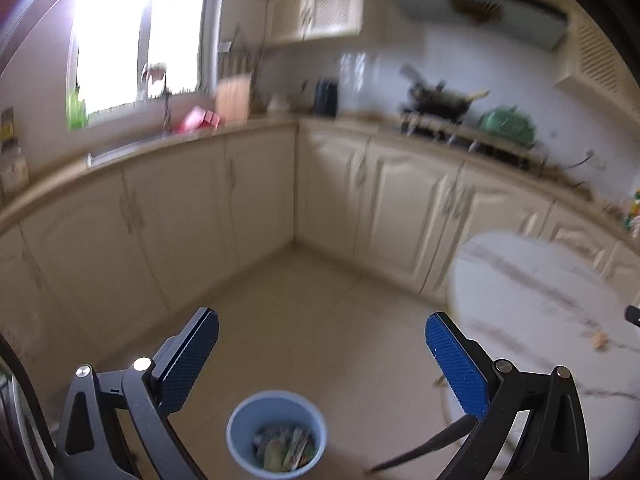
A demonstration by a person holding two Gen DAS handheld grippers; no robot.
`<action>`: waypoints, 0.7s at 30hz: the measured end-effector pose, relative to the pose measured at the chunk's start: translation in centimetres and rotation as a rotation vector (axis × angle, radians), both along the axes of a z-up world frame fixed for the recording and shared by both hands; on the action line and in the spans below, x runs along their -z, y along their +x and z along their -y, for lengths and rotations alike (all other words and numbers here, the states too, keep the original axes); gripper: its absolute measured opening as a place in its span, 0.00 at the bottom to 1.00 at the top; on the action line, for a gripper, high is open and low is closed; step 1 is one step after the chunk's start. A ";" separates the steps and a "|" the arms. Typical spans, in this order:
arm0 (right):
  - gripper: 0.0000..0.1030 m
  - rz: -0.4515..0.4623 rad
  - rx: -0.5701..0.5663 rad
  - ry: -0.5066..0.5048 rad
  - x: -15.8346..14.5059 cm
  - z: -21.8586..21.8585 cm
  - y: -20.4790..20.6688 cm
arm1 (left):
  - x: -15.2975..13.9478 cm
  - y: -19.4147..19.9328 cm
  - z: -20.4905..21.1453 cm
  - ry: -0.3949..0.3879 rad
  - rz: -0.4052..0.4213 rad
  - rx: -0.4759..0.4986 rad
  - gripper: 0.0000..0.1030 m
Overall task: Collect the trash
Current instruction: 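Move both tools back toward the table, then grasp the brown paper ball with the right tool while the left tool hovers over the bin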
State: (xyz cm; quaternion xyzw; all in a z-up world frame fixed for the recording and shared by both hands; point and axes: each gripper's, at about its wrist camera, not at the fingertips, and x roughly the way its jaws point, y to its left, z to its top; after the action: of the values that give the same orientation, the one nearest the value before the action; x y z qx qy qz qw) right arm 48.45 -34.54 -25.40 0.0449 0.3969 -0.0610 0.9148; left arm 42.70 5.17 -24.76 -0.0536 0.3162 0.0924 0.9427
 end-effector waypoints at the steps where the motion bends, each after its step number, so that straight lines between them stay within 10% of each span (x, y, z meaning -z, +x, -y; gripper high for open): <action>1: 1.00 -0.038 0.007 0.017 1.5 0.6 0.6 | 0.7 0.9 -0.8 0.002 -0.030 -0.018 0.99; 9: 0.79 -0.198 0.043 0.027 8.0 2.2 3.2 | 8.3 8.2 -9.1 -0.029 -0.272 -0.144 0.99; 21: 0.49 -0.204 0.073 0.020 8.2 2.0 5.4 | 28.7 15.4 -22.2 -0.227 -0.629 -0.197 0.93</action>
State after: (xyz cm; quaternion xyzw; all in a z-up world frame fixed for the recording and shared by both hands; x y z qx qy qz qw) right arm 53.83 -36.50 -33.65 0.0618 0.4868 -0.0948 0.8662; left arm 58.05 27.39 -53.44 -0.1574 0.5930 0.1593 0.7735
